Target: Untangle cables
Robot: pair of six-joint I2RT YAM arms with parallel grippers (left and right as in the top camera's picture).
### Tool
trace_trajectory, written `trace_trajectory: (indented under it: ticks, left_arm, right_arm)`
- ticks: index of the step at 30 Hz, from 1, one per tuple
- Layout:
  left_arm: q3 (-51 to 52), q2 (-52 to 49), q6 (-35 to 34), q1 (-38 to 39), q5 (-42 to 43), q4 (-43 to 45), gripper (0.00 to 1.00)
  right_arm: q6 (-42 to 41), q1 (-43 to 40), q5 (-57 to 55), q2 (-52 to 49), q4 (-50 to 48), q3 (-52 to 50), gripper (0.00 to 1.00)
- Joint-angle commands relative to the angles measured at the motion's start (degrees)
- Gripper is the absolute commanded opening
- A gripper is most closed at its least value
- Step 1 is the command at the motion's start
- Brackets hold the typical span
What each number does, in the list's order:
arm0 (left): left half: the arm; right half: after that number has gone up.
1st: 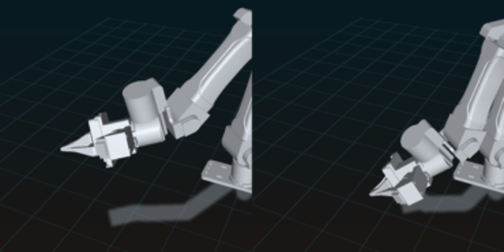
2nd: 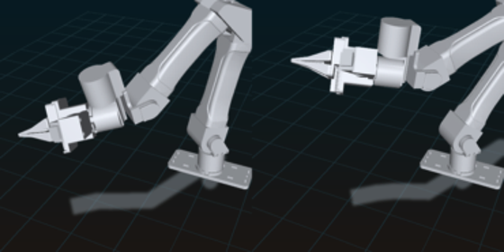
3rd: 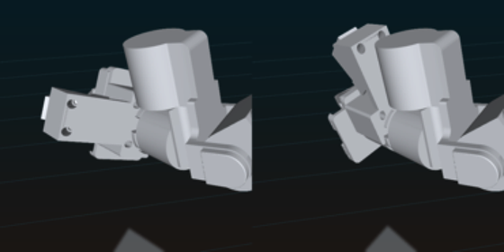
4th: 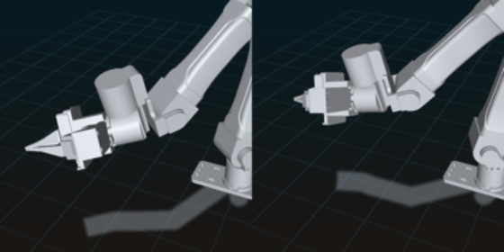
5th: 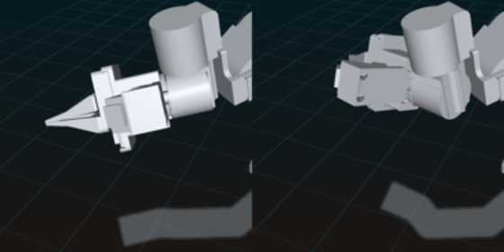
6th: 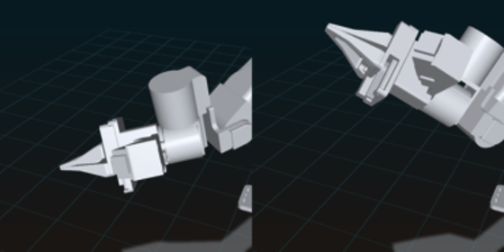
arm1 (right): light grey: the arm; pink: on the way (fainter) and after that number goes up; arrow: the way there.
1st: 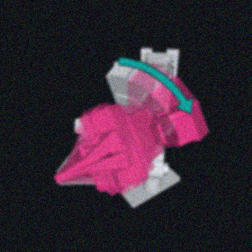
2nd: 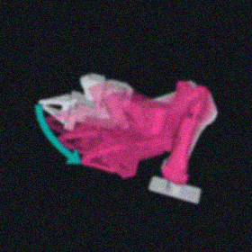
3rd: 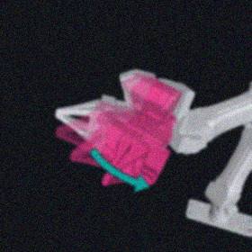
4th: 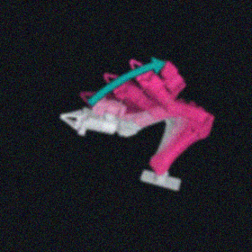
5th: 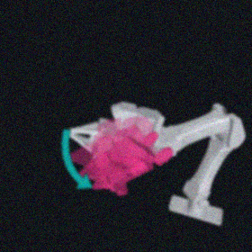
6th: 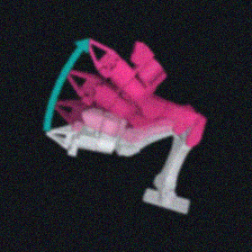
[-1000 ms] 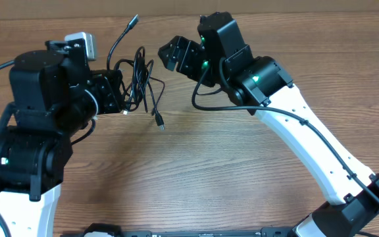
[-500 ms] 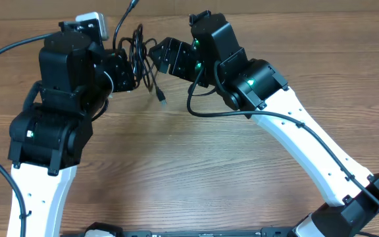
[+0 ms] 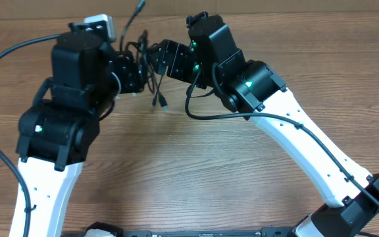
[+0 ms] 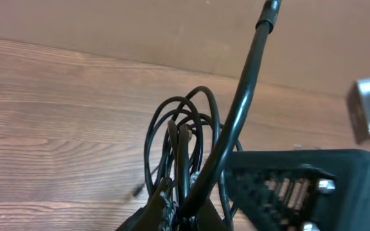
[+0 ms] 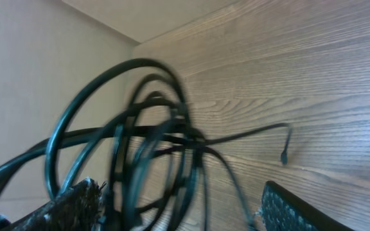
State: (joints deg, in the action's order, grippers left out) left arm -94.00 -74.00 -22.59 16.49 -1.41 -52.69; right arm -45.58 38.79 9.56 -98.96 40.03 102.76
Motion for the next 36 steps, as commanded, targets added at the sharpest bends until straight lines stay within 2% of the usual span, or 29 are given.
trace_trajectory:
  ticks: [1,2,3,4,5,6,13,18,21,31,34,36]
  left_arm:
    - [-0.7,-0.2,-1.2,1.7,-0.7,0.8,0.04]
    - [-0.7,-0.2,-1.2,2.0,-0.7,0.8,0.04]
    - [-0.7,-0.2,-1.2,2.2,-0.7,0.8,0.04]
    - [-0.7,-0.2,-1.2,2.4,-0.8,0.8,0.04]
    - [-0.7,-0.2,-1.2,2.4,-0.8,0.7,0.04]
    - [-0.7,-0.2,-1.2,2.3,-0.9,0.7,0.04]
    - [-0.7,-0.1,-0.6,2.3,-2.3,0.2,0.04]
    - [-0.7,2.1,1.4,1.7,-11.4,-3.9,0.04]
    - [-0.7,5.2,2.1,0.1,-15.7,-8.0,0.04]
    - [-0.7,15.0,2.7,-2.2,-15.3,-16.2,0.06]
    - [-0.7,16.8,2.7,-2.2,-15.1,-18.0,0.15]
    - [-0.7,17.6,2.7,-2.2,-15.0,-19.2,0.17]
  right_arm:
    - [0.4,0.9,-1.0,1.0,-0.1,0.1,0.79]
    - [0.5,0.9,-1.0,1.0,0.0,0.1,0.75]
    - [0.5,0.9,-1.0,1.0,0.2,0.1,0.67]
    - [0.5,0.9,-1.0,1.0,0.4,0.1,0.54]
    - [0.5,0.9,-1.0,1.0,0.6,0.1,0.34]
    - [0.5,0.9,-1.0,1.0,0.9,0.1,0.04]
    - [0.5,0.9,-2.1,1.0,1.4,0.0,0.04]
    - [4.7,-1.4,-7.7,3.8,2.9,0.1,0.04]
    - [7.4,-5.6,-12.4,7.7,5.4,0.1,0.04]
    - [22.2,-22.5,-13.8,18.4,9.0,0.1,0.04]
    - [25.4,-27.7,-14.5,19.8,8.9,0.1,0.04]
    - [26.4,-31.0,-14.4,20.2,8.8,0.1,0.04]
